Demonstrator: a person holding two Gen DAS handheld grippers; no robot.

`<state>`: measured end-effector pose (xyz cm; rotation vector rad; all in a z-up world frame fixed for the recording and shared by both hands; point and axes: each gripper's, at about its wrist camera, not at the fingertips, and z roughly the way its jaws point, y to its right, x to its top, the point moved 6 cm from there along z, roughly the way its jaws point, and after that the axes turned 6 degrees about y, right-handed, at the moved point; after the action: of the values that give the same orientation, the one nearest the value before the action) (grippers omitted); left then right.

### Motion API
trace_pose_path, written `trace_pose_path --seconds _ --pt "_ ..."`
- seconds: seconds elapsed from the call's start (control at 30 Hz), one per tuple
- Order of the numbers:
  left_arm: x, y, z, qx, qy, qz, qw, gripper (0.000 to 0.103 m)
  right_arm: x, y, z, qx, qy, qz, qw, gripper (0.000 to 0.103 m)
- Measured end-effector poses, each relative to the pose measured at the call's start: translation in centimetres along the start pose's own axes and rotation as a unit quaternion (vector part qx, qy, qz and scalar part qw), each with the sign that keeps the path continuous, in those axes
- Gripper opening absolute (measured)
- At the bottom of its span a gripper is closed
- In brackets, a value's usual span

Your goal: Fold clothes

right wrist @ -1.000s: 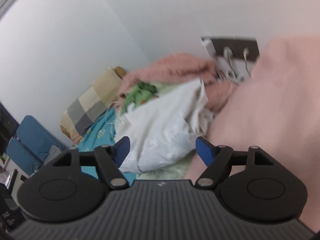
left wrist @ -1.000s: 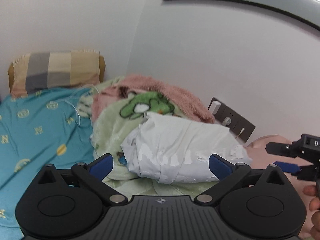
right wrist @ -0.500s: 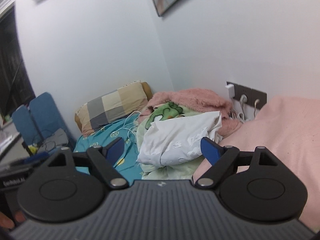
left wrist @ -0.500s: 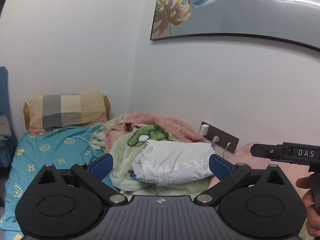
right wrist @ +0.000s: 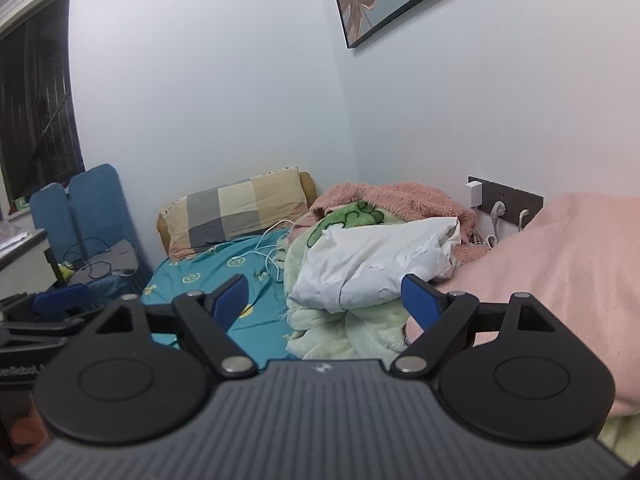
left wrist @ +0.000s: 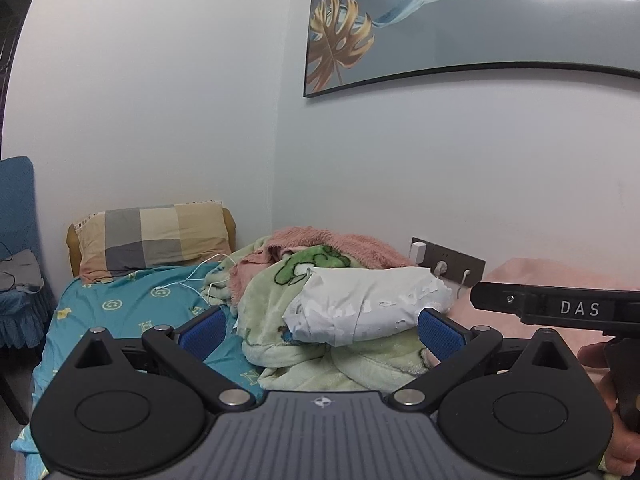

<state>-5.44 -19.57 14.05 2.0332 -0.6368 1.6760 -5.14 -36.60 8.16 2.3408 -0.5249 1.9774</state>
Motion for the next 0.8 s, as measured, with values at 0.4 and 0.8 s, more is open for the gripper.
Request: trace_pose_path --seconds 0.4,0.8 --pt "-1.7 -2.1 -0.6 0.023 0.002 0.005 0.9997 0.103 -2.3 -2.0 0.5 -0.015 0.005 -0.02 1.0 0.085" --pt "-1.8 -2.1 -0.3 0.025 -0.002 0.007 0.9997 0.103 -2.4 -2.9 0.6 -0.022 0.003 -0.031 0.999 0.085"
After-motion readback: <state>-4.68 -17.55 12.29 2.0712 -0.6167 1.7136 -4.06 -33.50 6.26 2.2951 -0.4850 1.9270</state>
